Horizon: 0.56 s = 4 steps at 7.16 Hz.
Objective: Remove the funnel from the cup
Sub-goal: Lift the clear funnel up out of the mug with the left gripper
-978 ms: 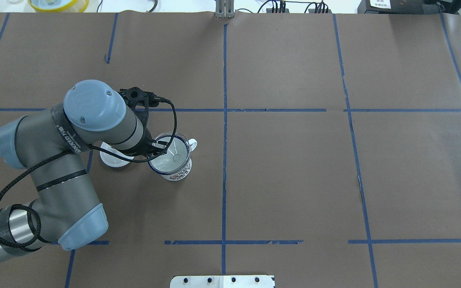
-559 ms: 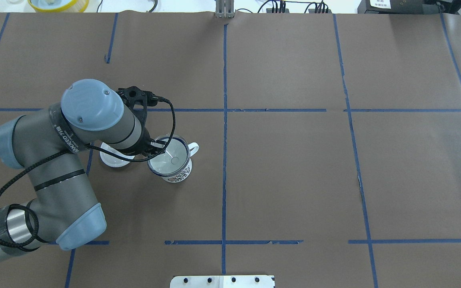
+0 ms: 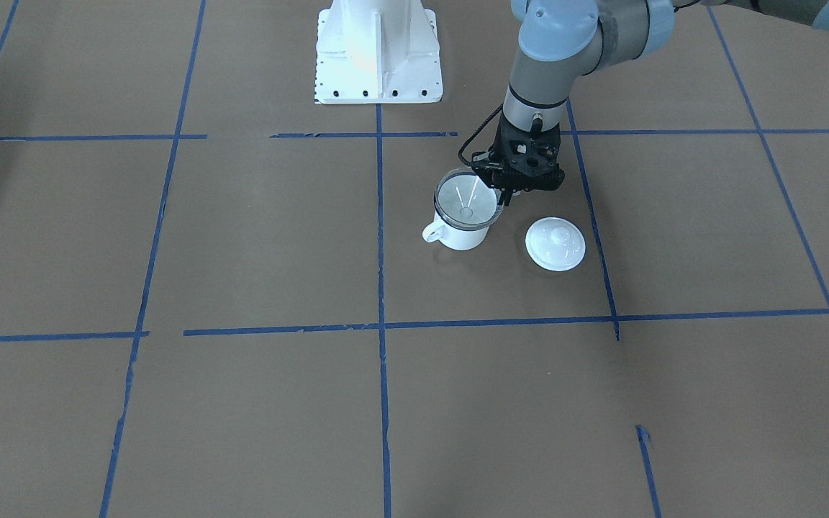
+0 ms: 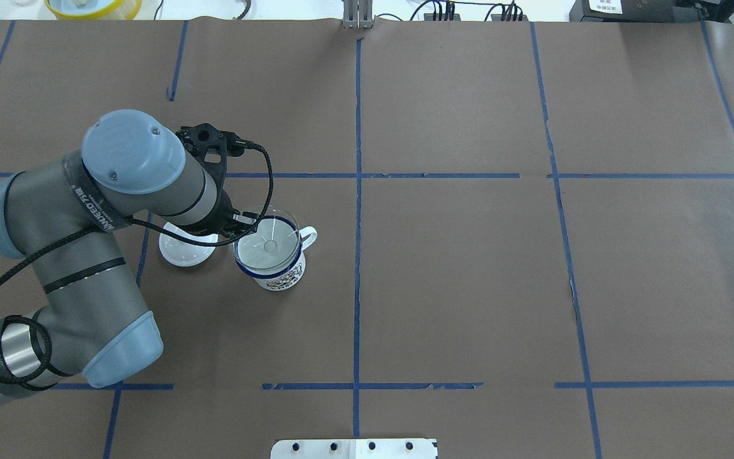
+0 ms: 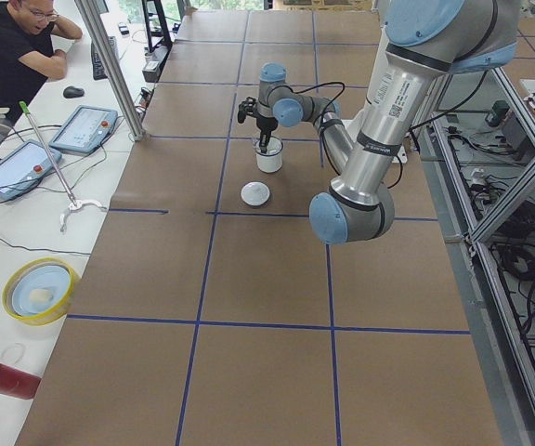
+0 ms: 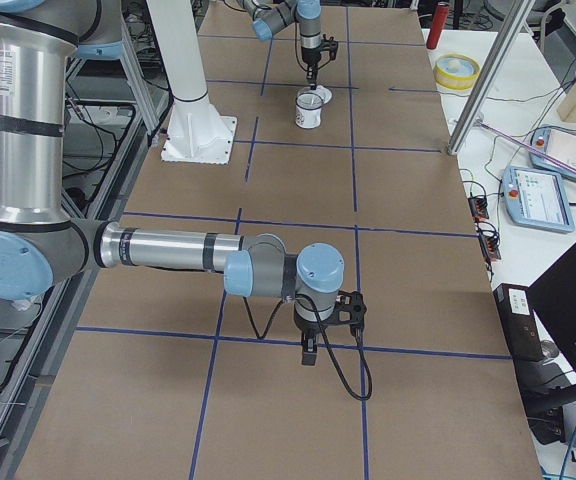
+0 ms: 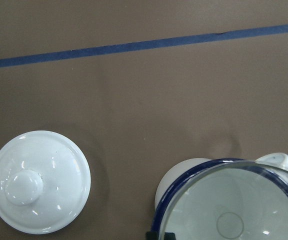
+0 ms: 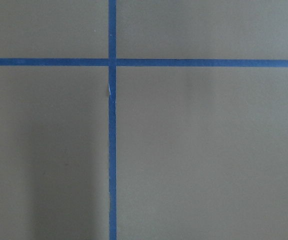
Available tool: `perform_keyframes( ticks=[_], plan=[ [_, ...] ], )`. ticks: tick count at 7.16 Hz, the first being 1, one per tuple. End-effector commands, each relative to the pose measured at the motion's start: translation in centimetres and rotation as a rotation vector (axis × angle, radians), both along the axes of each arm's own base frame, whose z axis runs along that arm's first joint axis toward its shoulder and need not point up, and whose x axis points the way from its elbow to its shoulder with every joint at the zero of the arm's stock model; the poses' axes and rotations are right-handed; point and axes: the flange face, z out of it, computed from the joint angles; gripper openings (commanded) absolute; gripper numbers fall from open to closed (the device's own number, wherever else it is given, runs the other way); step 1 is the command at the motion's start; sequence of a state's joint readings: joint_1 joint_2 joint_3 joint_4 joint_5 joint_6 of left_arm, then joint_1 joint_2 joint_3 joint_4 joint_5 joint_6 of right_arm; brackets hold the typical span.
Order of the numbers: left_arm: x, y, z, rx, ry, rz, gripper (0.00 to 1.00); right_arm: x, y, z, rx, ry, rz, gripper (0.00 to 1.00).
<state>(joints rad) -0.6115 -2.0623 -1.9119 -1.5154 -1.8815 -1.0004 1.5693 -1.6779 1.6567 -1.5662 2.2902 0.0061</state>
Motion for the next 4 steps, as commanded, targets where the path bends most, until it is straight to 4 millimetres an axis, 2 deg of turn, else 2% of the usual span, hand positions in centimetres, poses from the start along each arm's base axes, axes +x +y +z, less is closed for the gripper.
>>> perform_keyframes(
  ticks=[1,2,3,4],
  plan=[
    [-2.2,-1.3,-0.5,0.025,0.004,-0.017,0.0,0.0,0.0,0.0,0.0,0.0,0.0,1.0],
    [-3.3,-2.3,-0.5,0.041,-0.003,-0.013,0.0,0.0,0.0,0.0,0.0,0.0,0.0,1.0],
    [-4.2,-2.4,-0.7,0.026,0.017,0.024,0.0,0.0,0.0,0.0,0.0,0.0,0.0,1.0],
    [-6.4,-3.1,-1.3,0.035,0.029,0.013,0.0,0.0,-0.1,-0.1,0.001,0.0,0.0,1.0]
  ],
)
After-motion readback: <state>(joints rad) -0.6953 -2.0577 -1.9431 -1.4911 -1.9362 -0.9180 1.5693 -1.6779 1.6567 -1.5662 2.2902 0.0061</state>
